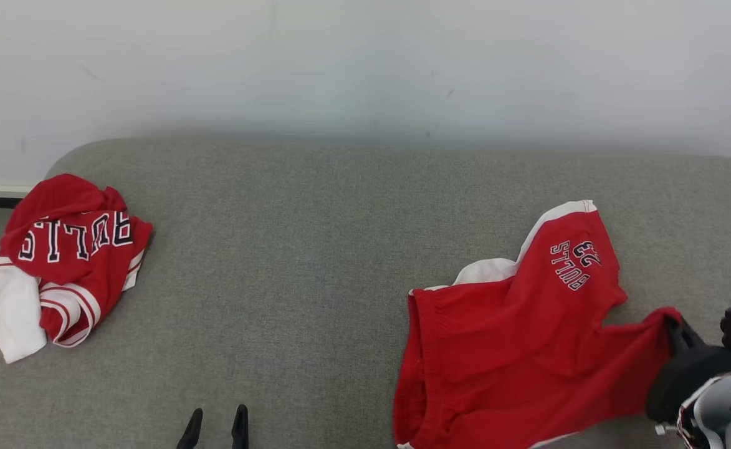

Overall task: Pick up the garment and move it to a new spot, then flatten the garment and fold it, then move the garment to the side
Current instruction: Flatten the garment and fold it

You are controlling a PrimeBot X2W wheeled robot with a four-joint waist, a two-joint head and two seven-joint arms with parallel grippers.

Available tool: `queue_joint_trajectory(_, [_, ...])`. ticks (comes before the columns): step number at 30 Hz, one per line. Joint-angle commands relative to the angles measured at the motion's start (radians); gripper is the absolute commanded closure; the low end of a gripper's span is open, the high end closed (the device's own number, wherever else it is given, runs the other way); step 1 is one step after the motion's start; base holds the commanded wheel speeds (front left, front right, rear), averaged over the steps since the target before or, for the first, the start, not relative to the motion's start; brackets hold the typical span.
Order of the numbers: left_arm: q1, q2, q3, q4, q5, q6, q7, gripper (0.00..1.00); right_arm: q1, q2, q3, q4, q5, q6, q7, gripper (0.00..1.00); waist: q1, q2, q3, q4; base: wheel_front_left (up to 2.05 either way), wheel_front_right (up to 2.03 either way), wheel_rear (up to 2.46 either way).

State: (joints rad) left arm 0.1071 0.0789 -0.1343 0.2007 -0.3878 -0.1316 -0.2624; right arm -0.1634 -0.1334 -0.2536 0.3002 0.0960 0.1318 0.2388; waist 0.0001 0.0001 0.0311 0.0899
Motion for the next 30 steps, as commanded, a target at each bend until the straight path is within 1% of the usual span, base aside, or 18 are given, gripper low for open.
queue_joint_trajectory(1, [-0.008, 0.007, -0.010, 0.003, -0.008, 0.002, -0.004, 0.00, -0.054, -0.018, 0.019, 0.048, -0.014, -0.002, -0.019, 1.00, -0.0001, -0.0001, 0.002, 0.012, 0.00, 0.00, 0.00])
queue_joint_trajectory(2, [-0.008, 0.007, -0.010, 0.003, -0.008, 0.002, -0.004, 0.00, -0.054, -0.018, 0.019, 0.048, -0.014, -0.002, -0.019, 1.00, -0.0001, -0.0001, 0.002, 0.012, 0.00, 0.00, 0.00])
queue_joint_trajectory(10, [0.003, 0.017, -0.032, 0.010, -0.012, 0.002, -0.003, 0.00, -0.207, -0.064, 0.069, 0.215, -0.012, -0.002, -0.049, 1.00, -0.0001, -0.0001, 0.004, 0.072, 0.00, 0.00, 0.00])
queue_joint_trajectory(14, [0.007, 0.019, -0.041, 0.008, -0.013, 0.002, -0.004, 0.00, -0.274, -0.080, 0.074, 0.300, -0.013, -0.002, -0.075, 1.00, -0.0001, -0.0001, 0.013, 0.105, 0.00, 0.00, 0.00])
queue_joint_trajectory(15, [0.006, 0.020, -0.045, 0.007, -0.013, 0.002, -0.003, 0.00, -0.288, -0.083, 0.074, 0.324, -0.015, -0.002, -0.084, 0.73, -0.0001, -0.0001, 0.018, 0.113, 0.00, 0.00, 0.00])
queue_joint_trajectory(16, [0.005, 0.022, -0.046, 0.006, -0.013, 0.002, -0.004, 0.00, -0.301, -0.085, 0.075, 0.346, -0.018, -0.002, -0.094, 0.00, -0.0001, -0.0001, 0.021, 0.119, 0.00, 0.00, 0.00])
queue_joint_trajectory(20, [-0.001, 0.024, -0.052, 0.002, -0.015, 0.002, -0.004, 0.00, -0.354, -0.089, 0.095, 0.408, -0.020, -0.002, -0.153, 0.00, -0.0001, -0.0001, 0.032, 0.132, 0.00, 0.00, 0.00])
queue_joint_trajectory(24, [-0.004, 0.023, -0.049, 0.001, -0.014, 0.002, -0.004, 0.00, -0.363, -0.095, 0.107, 0.434, -0.008, -0.002, -0.229, 0.00, -0.0001, -0.0001, 0.026, 0.125, 0.00, 0.00, 0.00])
queue_joint_trajectory(27, [0.001, 0.021, -0.050, -0.002, -0.013, 0.002, -0.004, 0.00, -0.333, -0.097, 0.122, 0.421, 0.000, -0.002, -0.294, 0.00, -0.0001, -0.0001, 0.009, 0.108, 0.00, 0.00, 0.00])
queue_joint_trajectory(30, [0.007, 0.020, -0.056, -0.007, -0.012, 0.002, -0.004, 0.00, -0.280, -0.091, 0.137, 0.371, 0.006, -0.002, -0.359, 0.00, -0.0001, -0.0001, -0.013, 0.083, 0.00, 0.00, 0.00])
